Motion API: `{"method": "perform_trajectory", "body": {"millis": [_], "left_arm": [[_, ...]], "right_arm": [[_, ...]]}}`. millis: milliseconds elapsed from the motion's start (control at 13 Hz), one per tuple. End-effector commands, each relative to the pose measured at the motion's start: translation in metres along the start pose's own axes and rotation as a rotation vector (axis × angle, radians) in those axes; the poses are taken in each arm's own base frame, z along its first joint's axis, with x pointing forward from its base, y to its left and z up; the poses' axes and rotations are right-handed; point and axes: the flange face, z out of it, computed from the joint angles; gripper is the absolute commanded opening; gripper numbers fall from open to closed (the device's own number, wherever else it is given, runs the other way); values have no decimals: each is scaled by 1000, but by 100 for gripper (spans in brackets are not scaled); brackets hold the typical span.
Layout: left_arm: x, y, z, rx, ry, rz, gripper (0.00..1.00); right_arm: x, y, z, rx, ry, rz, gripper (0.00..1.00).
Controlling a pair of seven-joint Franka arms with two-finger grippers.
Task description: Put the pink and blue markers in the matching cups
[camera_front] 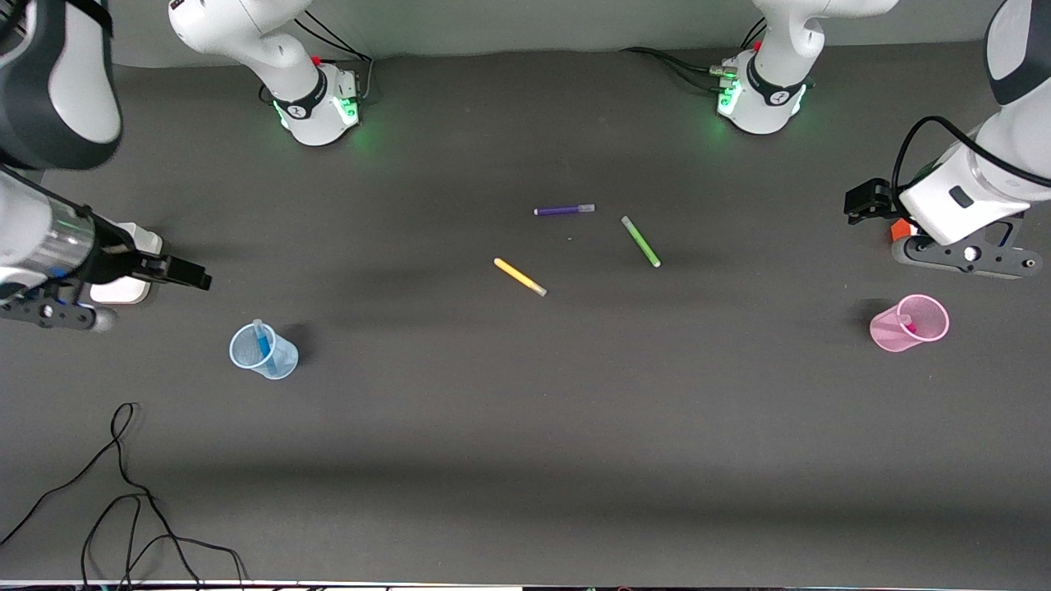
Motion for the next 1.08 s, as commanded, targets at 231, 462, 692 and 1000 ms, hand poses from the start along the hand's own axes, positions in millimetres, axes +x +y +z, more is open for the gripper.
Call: {"method": "perform_trajectory", "body": {"millis": [231, 462, 692, 1000], "left_arm": [[-2, 3, -7, -2, 22, 19, 99], [-1, 2, -6, -3, 22, 16, 99], [-1, 4, -7, -2, 24, 20, 99], [-1, 3, -6, -3, 21, 19, 99]], "right_arm": [[-20, 29, -30, 0, 59, 13, 100], [-23, 31, -40, -4, 78, -2, 100], [-20, 38, -48, -9, 94, -66, 100], [-21, 43, -48, -30, 89, -97, 100]]}}
